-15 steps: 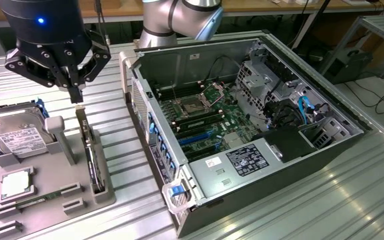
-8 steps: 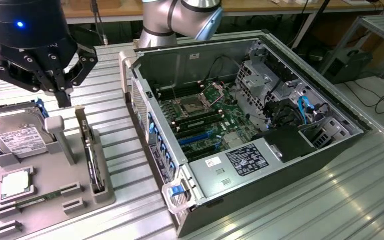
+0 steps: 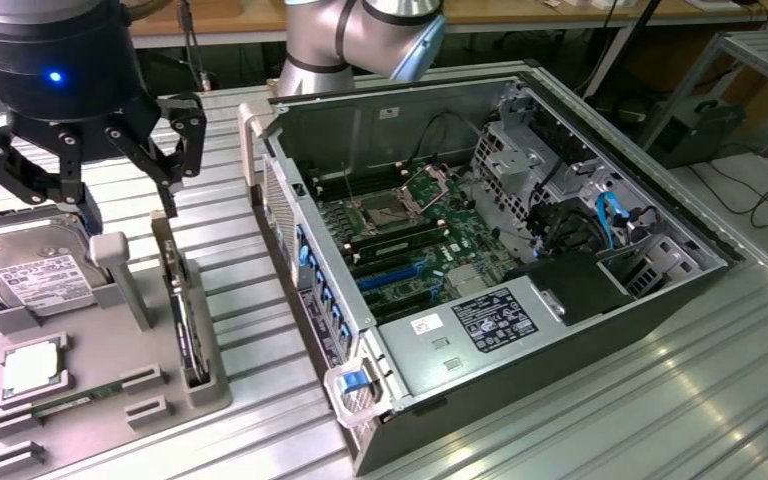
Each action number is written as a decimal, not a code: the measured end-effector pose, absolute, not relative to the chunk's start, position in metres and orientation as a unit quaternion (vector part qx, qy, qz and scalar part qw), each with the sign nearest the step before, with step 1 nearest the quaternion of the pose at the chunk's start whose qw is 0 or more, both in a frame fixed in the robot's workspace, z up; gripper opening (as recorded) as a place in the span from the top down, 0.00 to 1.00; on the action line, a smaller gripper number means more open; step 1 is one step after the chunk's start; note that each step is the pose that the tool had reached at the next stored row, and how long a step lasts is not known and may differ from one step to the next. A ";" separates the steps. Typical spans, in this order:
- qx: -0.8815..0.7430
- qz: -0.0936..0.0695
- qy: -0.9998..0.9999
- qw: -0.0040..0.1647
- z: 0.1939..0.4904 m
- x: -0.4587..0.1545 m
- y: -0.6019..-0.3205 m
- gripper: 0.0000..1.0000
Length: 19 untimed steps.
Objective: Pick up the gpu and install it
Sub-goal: 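Pick up the gpu and move the gpu toward the slot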
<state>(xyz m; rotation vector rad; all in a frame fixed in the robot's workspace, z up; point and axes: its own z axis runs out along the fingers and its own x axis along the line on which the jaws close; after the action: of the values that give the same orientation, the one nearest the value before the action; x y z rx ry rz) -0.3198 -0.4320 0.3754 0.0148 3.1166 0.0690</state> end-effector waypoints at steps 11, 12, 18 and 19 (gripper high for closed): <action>0.003 0.018 1.000 0.012 0.366 -0.320 -0.437 0.40; 0.003 0.017 1.000 0.012 0.365 -0.320 -0.437 0.40; 0.001 0.017 1.000 0.012 0.360 -0.320 -0.437 0.40; 0.000 0.017 1.000 0.012 0.359 -0.320 -0.437 0.40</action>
<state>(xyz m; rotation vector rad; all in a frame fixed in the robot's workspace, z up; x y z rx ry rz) -0.3197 -0.4365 0.3588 0.0011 3.1171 0.0542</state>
